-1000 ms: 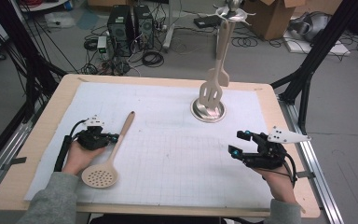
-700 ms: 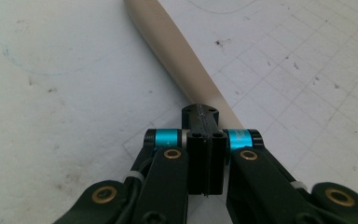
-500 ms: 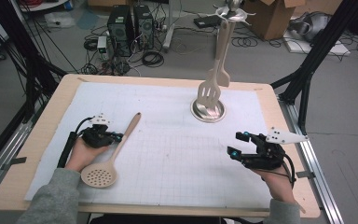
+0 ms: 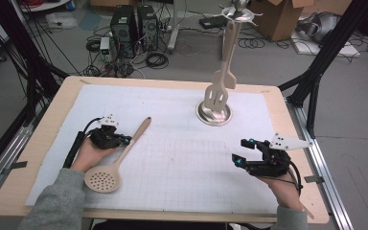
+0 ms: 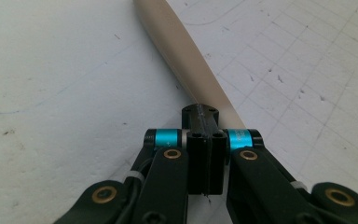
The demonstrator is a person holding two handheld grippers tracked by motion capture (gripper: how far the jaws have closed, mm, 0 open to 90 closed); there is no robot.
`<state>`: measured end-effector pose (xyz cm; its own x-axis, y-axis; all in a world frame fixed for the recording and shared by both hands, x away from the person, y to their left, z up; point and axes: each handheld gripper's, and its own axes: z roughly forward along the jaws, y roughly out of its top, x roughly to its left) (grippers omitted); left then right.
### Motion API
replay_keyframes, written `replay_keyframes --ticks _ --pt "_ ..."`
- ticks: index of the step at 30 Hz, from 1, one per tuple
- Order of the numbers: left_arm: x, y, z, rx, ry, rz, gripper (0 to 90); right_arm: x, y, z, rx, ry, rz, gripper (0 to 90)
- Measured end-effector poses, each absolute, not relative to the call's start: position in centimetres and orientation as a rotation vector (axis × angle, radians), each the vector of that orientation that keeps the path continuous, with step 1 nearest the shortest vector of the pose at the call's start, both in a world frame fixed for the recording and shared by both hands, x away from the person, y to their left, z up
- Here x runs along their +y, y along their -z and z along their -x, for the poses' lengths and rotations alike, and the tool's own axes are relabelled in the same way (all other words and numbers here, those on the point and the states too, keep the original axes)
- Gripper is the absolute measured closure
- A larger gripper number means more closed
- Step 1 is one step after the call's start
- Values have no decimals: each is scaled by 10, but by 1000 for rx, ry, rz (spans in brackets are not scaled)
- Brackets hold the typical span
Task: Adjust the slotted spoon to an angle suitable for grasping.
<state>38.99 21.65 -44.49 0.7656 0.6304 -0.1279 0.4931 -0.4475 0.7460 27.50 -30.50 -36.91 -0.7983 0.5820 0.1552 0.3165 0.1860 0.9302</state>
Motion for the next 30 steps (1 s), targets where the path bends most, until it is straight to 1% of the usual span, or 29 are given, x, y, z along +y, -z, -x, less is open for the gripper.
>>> replay_keyframes --ticks 6,12,15,20,25,30 --pt "213 445 -389 808 -218 -2132 898 -304 370 -274 2230 -1649 -866 292" --pt "202 443 -392 760 -206 -2165 898 -303 372 -275 2243 -1640 -858 292" --pt "204 445 -394 746 -181 -2158 898 -304 373 -274 2240 -1640 -864 292" --pt "204 444 -394 742 -188 -2153 898 -307 373 -271 2229 -1641 -874 292" --pt "209 433 -390 758 -253 -2099 897 -307 374 -270 2242 -1622 -883 292" --pt "214 419 -379 810 -323 -2098 896 -308 372 -270 2235 -1627 -873 292"
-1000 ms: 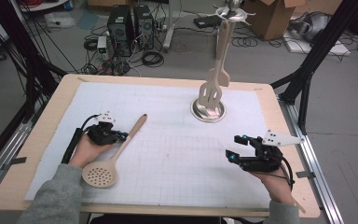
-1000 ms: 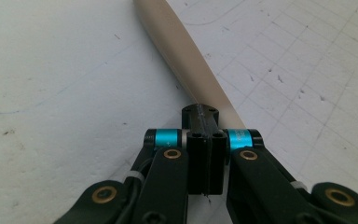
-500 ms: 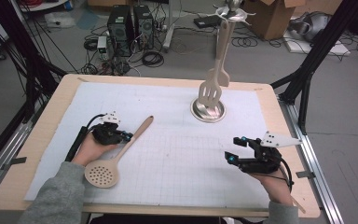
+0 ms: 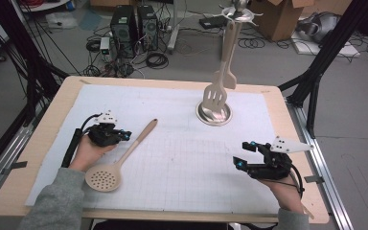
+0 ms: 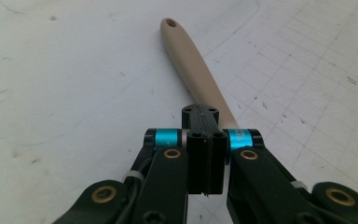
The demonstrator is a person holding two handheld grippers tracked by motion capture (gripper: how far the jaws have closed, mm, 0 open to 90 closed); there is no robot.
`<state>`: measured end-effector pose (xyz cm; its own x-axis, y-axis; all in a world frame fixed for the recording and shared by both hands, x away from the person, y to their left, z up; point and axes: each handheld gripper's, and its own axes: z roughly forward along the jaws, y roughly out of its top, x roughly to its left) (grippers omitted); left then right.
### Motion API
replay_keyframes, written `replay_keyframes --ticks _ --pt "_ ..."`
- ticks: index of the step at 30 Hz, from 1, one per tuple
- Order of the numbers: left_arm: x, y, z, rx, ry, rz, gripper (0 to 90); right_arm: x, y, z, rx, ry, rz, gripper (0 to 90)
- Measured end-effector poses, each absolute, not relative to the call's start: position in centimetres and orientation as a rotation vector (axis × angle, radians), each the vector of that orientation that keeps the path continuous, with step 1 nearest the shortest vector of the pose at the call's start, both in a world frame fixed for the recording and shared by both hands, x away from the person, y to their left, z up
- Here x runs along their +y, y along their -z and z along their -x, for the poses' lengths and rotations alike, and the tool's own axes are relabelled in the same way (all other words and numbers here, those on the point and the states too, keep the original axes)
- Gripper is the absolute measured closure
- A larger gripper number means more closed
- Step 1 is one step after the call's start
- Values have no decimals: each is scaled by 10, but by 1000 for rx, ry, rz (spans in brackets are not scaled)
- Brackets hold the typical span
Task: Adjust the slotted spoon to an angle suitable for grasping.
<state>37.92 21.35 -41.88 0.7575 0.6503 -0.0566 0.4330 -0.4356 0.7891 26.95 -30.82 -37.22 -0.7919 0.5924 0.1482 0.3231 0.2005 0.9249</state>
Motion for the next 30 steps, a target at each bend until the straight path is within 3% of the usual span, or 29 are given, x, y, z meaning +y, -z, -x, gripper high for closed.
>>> replay_keyframes --ticks 3,5,10,15,17,20,30 --pt "214 410 -368 830 -382 -2083 864 -309 372 -270 2235 -1624 -878 291" --pt "211 406 -360 845 -419 -2112 792 -309 371 -270 2232 -1631 -873 292" --pt "205 401 -345 923 -508 -2107 475 -309 367 -268 2222 -1648 -855 292" --pt "205 399 -335 961 -475 -2039 287 -309 367 -269 2229 -1649 -856 291" --pt "207 397 -333 977 -466 -2011 174 -310 365 -269 2219 -1655 -845 292" --pt "212 394 -328 1010 -482 -1953 123 -314 365 -267 2204 -1671 -854 291" --pt "206 386 -308 936 -435 -1938 122 -324 364 -264 2166 -1708 -856 291"
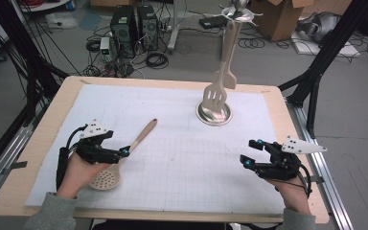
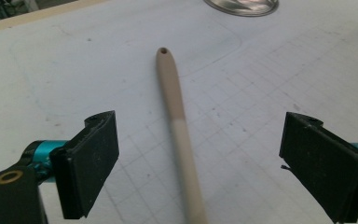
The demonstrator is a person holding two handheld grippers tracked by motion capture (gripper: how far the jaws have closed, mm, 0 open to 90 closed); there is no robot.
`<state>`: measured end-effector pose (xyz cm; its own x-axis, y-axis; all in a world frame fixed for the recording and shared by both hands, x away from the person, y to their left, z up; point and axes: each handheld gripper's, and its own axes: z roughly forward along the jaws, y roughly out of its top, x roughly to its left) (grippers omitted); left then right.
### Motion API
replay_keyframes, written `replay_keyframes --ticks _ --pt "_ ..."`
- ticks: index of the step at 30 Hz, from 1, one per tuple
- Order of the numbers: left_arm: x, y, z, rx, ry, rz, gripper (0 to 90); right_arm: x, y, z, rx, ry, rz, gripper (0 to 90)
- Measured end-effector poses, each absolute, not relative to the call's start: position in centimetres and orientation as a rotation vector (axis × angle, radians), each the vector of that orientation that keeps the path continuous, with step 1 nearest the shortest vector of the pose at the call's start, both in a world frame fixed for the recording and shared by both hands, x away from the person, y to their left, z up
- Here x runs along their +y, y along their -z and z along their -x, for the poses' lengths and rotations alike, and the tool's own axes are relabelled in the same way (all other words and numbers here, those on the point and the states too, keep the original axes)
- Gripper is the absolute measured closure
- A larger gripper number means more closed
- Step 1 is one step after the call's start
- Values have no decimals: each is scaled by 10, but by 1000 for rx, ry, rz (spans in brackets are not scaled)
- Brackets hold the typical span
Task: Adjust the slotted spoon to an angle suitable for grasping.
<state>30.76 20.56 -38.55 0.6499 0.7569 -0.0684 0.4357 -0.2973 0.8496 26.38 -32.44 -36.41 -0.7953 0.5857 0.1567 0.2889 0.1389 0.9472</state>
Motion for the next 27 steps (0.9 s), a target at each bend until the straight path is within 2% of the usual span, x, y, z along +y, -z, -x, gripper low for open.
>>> replay_keyframes --ticks 3,7,16,27 --pt "203 387 -306 932 -438 -1935 122 -326 364 -264 2157 -1708 -869 292" --pt "201 390 -307 907 -381 -1940 122 -329 362 -264 2142 -1719 -868 292" --pt "196 391 -304 890 -414 -1977 132 -343 363 -260 2095 -1729 -908 292" --pt "198 397 -304 944 -430 -1987 148 -335 363 -261 2131 -1734 -878 292"
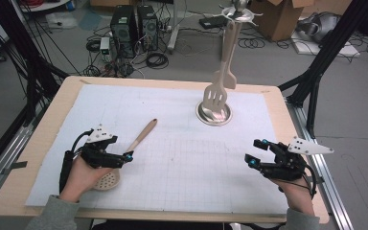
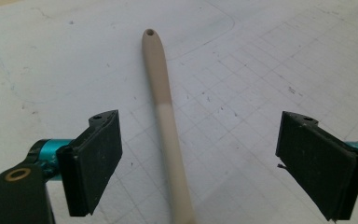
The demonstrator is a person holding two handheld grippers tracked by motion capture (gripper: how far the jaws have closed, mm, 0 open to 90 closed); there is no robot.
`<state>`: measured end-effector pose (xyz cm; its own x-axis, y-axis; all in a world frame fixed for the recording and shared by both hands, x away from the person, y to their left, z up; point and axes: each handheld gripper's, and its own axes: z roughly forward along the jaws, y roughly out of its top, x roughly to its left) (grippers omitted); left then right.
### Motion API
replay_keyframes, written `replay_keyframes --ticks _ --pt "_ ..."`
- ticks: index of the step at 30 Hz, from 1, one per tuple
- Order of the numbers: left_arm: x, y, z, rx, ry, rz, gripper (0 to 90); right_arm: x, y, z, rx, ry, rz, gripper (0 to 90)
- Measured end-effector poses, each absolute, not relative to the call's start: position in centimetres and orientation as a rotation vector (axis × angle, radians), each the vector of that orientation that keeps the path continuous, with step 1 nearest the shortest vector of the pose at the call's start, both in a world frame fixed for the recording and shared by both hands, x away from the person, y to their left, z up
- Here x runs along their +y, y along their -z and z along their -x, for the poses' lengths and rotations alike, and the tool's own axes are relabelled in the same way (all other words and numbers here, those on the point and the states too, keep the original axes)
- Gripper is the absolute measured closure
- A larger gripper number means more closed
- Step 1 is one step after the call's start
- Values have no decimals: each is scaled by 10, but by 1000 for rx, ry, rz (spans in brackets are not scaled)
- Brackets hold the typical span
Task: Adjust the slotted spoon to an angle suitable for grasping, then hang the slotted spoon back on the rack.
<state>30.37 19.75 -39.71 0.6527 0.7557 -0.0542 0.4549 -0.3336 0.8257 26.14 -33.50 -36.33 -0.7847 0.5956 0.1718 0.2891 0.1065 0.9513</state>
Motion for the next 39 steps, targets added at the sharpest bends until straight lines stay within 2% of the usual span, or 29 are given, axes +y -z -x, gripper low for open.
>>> replay_keyframes --ticks 4,21,26,35,39 --pt "196 397 -303 943 -416 -1992 178 -333 363 -262 2137 -1738 -874 292" --pt "182 409 -317 968 -406 -2073 208 -337 364 -256 2144 -1771 -859 292" --pt "182 410 -320 995 -405 -2086 280 -338 365 -254 2148 -1773 -874 292" --pt "181 413 -324 1041 -423 -2129 303 -338 365 -251 2158 -1767 -865 292" --pt "179 416 -328 1095 -452 -2140 342 -338 365 -251 2157 -1763 -868 292"
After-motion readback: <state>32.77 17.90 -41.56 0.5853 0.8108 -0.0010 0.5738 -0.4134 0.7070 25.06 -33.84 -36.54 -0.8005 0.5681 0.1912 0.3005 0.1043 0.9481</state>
